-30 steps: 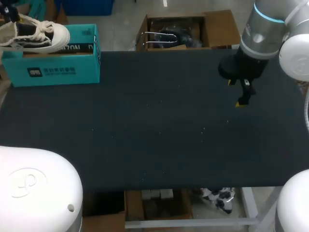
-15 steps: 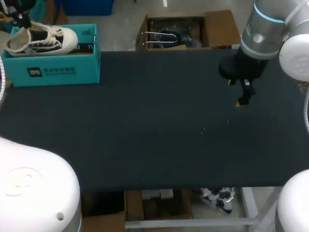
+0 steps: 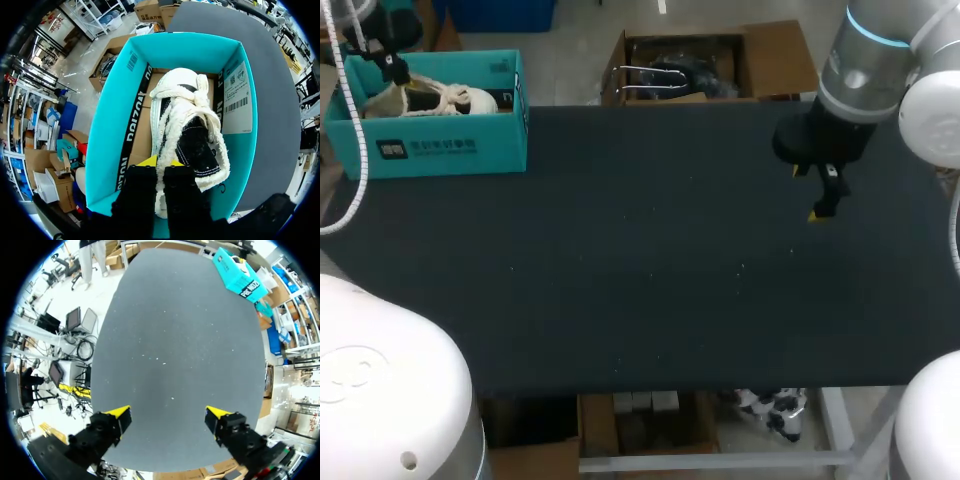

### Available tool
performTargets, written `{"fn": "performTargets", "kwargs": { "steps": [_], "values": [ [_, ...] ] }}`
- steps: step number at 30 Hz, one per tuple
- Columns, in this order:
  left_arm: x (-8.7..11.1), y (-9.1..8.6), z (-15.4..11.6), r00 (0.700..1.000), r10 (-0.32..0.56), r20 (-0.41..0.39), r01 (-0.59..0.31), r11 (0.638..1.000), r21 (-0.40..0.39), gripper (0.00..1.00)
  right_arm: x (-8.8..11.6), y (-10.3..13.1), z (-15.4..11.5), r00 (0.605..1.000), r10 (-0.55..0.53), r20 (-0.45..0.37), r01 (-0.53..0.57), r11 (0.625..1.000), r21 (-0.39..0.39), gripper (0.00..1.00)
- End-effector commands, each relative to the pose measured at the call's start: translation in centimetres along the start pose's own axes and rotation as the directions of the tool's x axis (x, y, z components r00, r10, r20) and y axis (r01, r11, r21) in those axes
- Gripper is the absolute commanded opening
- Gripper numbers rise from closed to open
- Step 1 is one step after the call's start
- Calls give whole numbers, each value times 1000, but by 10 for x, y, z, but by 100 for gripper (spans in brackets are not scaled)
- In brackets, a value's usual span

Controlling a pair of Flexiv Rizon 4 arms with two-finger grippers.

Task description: Open the shoe tongue, take the insole out of the shoe, put the insole back into the shoe, and pack the shoe into the shoebox

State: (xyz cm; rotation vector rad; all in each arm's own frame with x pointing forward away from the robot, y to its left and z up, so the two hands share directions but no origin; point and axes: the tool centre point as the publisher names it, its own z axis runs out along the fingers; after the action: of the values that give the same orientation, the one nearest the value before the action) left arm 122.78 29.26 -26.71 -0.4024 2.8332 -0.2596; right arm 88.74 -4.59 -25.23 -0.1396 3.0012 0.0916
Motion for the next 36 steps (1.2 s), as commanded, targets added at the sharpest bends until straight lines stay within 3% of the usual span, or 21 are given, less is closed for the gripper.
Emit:
{"fn": "performTargets", "kwargs": {
  "steps": [1,9,10,11,15,26,36],
  "values": [
    [-9,-7,34,993,1,-121,-2,1000,-1,0,-1,0,-1,1000,0,-3,0,1000,2,100],
    [-12,-13,62,985,-51,-165,43,998,-47,0,-1,0,-1,1000,0,-3,0,1000,2,100],
    [-13,-12,62,985,-62,-164,55,997,-48,44,-1,0,-1,1000,0,-3,0,1000,2,100],
    [-14,-13,59,985,-68,-160,62,997,-46,100,-1,0,-1,1000,0,-3,0,1000,2,100],
    [-15,-15,42,988,-78,-136,75,997,-30,100,-1,0,-1,1000,0,-3,0,1000,2,100],
    [13,-32,-34,998,-45,-53,44,999,-20,100,-1,0,-1,1000,0,-3,0,1000,2,100],
    [55,-38,-91,1000,6,-11,-7,994,-113,100,-1,0,-1,1000,0,-3,0,1000,2,100]
  ]
}}
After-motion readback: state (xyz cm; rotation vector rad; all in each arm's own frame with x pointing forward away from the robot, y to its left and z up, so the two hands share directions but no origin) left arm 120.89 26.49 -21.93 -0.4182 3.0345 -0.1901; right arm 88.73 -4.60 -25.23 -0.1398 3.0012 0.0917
